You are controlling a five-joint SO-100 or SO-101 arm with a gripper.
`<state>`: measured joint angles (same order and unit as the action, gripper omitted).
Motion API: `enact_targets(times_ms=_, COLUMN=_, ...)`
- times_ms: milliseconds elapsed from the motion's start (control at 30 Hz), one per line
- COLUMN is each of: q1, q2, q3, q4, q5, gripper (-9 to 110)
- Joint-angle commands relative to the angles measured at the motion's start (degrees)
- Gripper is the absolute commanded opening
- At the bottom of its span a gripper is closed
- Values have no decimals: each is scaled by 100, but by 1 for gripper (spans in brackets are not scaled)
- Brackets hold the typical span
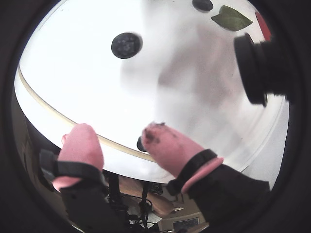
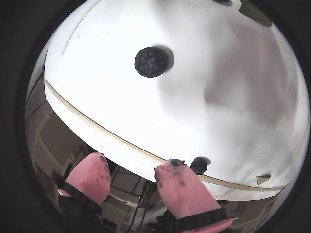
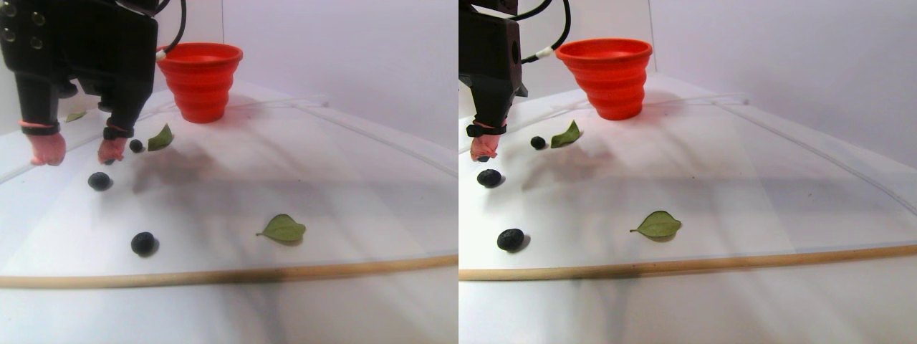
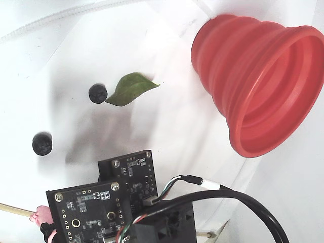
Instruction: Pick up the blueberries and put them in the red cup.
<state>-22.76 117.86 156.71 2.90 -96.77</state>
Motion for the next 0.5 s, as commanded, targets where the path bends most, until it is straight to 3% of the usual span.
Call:
enact_targets(times_ms=0, q1=-176, q2=-62, q3=-114, q4=-264, q5=70, gripper=19)
enact_targets(times_ms=467, q1=-202, q2=-932, q3=-70, q4=-1283, q5=114, gripper=19)
